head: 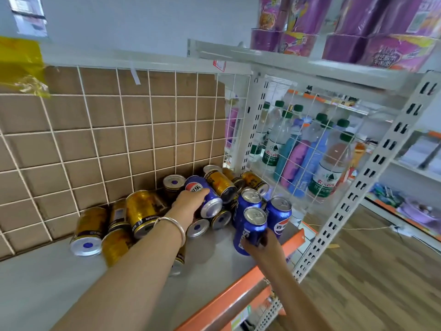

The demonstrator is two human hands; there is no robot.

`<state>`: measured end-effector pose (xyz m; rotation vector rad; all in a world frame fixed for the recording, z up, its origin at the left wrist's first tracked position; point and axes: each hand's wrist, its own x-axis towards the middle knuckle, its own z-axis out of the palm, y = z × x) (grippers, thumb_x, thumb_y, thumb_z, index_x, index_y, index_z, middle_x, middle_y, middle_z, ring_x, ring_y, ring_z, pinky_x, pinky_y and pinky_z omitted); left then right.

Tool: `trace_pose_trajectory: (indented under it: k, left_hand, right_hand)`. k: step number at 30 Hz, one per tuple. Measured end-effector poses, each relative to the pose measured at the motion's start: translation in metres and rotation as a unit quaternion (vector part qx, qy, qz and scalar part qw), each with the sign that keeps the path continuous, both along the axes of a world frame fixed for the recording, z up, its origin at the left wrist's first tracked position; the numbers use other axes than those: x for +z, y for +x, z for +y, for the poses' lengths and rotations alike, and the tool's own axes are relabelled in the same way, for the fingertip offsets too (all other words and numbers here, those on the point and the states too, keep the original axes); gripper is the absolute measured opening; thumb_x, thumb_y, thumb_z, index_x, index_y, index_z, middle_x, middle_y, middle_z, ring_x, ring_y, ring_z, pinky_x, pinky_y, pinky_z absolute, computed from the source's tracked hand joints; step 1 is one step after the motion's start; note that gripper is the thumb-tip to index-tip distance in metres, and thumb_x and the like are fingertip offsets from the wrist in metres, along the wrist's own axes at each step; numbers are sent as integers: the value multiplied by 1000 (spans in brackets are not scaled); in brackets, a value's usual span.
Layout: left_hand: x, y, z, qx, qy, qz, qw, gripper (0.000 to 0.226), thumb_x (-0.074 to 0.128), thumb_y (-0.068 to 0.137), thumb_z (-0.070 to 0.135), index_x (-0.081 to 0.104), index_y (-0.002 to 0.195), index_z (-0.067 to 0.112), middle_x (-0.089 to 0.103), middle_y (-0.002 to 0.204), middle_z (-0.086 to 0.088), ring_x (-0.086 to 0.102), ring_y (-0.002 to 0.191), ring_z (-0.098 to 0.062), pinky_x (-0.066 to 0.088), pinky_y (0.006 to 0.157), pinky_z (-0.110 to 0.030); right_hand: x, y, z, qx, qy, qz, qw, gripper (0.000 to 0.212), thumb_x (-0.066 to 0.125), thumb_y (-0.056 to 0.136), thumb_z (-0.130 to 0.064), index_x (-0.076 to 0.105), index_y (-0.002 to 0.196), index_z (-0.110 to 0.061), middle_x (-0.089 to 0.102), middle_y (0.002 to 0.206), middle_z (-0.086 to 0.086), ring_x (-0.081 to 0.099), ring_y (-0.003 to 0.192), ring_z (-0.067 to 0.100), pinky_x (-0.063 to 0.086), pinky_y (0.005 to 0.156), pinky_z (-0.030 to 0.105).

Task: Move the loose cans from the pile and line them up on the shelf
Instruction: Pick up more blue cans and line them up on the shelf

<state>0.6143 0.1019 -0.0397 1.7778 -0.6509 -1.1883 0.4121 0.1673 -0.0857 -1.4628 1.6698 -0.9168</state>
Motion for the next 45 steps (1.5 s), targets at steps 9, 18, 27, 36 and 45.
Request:
trace_pose_trajectory:
  k: [9,18,27,36,45]
  left_hand:
    - [21,-2,5,-17,5,24,1000,78,79,68,33,44,131,4,58,119,-16,59,101,-30,50,88,-37]
    - [2,-47,44,-29,-28,-127,991,83,86,51,20,40,120,8,53,112,-12,57,102,-29,52,88,-43]
    - [-35,-69,79,-53,-68,-202,976,93,81,49,44,43,130,18,46,126,-6,46,120,-27,42,103,-42]
    - [-41,-56,104,-30,-108,-22,993,88,88,57,10,39,130,17,57,120,1,55,106,-16,48,90,-30]
    - [-23,-26,153,47,-145,52,987,79,84,63,5,35,120,27,55,115,5,56,105,-15,52,85,-29]
  right_hand:
    - [-3,-3,-6,17,-12,3,1000,47,78,73,-17,51,111,-15,63,94,-3,59,86,20,41,72,26]
    - [2,-10,-6,69,-68,-34,995,42,79,72,-8,47,80,-33,57,80,-26,52,69,-11,42,56,6]
    - [-11,-11,-7,78,-63,-63,993,55,81,71,-22,49,115,-27,64,104,-10,60,94,11,43,79,27]
    - [-10,-29,-7,166,-3,-118,979,34,79,73,-16,63,101,-28,73,96,-9,67,92,8,53,85,35]
    - [11,10,11,283,88,-266,917,80,83,47,-34,52,120,-23,68,113,1,67,102,19,55,86,39]
